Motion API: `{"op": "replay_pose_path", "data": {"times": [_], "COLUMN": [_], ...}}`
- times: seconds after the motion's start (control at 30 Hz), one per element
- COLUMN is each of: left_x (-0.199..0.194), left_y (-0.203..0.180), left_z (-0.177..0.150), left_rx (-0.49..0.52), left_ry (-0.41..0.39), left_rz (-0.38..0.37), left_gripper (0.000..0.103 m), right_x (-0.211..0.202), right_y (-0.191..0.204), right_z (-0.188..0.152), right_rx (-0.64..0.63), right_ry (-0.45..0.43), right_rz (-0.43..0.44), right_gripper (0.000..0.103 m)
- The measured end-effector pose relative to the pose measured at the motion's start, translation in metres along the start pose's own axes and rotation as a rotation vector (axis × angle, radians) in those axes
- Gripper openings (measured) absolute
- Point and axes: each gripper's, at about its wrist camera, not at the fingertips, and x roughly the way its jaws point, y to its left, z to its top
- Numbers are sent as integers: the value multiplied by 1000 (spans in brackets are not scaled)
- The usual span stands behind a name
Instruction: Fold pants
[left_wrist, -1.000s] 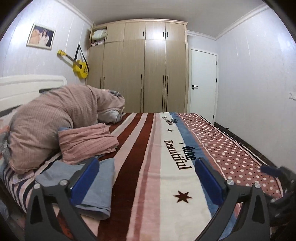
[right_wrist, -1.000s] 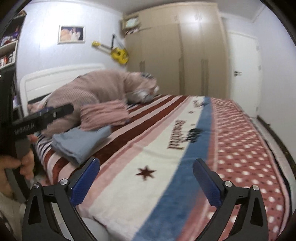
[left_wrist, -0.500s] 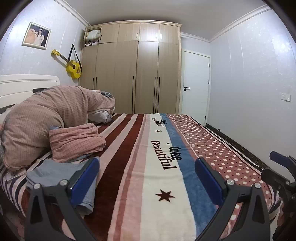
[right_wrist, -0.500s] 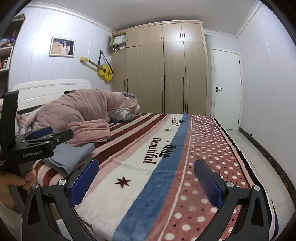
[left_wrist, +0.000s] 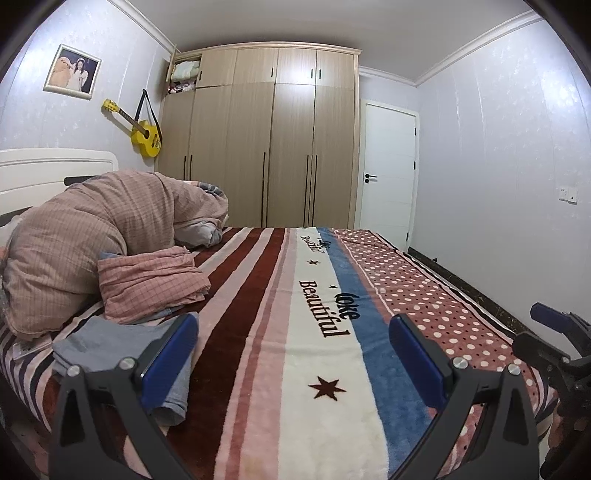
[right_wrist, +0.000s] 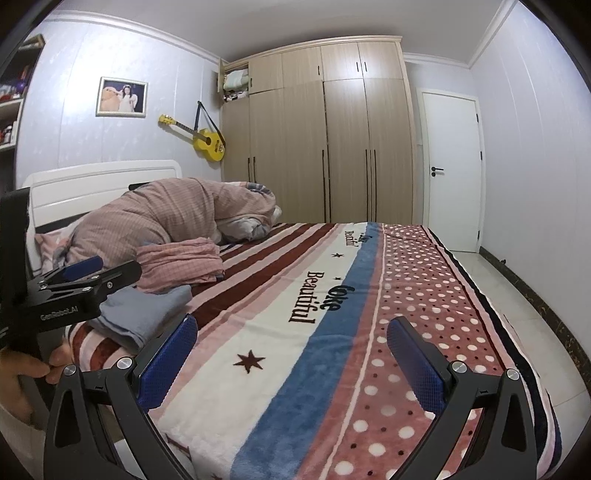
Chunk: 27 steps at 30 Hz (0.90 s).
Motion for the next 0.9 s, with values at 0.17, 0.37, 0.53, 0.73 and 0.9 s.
{"op": "replay_pose_path", "data": {"times": [0.17,0.37,0.53,0.73,0.9], "left_x": [-3,-5,-9,-11,-12], "left_y": [-1,-1,0,0,0], "left_z": [1,2,2,3,3], "left_rx": [2,3,1,2,1], "left_ry": [-10,-14,-21,-24,-23], "left_rz": [-4,-2,-5,-3,0], "left_gripper": [102,102,102,102,102], "right_x": [0,0,-1,-2,-2], "right_y": [1,2,4,5,8], "right_z": [-1,-1,-1,0,0], "right_rx": [5,6,8,10,8], "right_ry": [-4,-4,-3,0,-2], "right_rz": [-3,0,3,7,9], "right_gripper": [102,102,102,102,102]}}
